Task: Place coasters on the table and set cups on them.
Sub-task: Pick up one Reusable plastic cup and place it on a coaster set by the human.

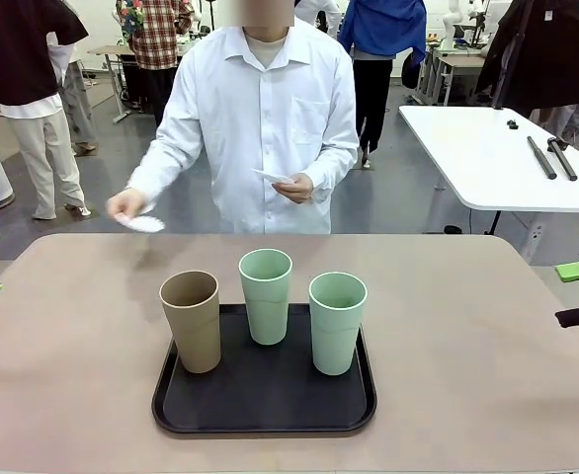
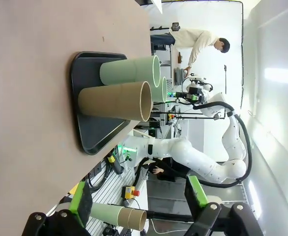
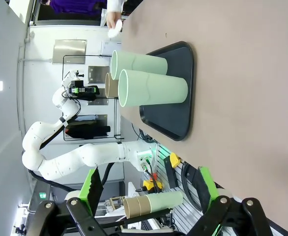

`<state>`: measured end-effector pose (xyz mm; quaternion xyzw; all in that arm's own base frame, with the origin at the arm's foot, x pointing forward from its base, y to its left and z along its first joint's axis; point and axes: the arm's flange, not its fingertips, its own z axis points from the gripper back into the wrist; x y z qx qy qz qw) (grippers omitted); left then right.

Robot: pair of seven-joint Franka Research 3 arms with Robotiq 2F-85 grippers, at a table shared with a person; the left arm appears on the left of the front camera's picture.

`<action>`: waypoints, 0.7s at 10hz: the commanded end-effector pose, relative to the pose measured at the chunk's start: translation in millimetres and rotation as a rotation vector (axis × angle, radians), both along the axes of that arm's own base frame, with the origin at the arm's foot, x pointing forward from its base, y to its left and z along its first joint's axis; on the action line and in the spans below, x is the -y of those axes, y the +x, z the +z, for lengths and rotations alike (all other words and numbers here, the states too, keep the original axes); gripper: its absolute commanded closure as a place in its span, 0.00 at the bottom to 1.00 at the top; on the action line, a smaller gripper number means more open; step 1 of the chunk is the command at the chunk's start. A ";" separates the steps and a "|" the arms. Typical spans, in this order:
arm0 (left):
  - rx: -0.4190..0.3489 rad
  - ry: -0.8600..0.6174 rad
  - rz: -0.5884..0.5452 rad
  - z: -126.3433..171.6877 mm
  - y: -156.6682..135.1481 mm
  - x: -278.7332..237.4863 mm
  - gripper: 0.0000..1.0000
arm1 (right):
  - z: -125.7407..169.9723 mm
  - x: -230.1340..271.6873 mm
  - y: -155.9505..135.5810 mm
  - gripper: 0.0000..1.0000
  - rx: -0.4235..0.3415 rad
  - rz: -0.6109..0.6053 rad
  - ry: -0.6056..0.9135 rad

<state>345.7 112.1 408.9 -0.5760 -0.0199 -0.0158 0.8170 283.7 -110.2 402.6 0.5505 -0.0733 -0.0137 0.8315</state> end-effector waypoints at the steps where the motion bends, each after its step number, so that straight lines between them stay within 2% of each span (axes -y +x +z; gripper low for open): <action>1: 0.012 -0.006 -0.005 0.9 0.1 0.6 0.00 | -0.4 0.1 0.5 0.00 0.001 0.000 0.010; 7: 0.012 -0.006 -0.005 0.9 0.1 0.6 0.00 | -0.4 0.1 0.5 0.00 0.001 0.000 0.010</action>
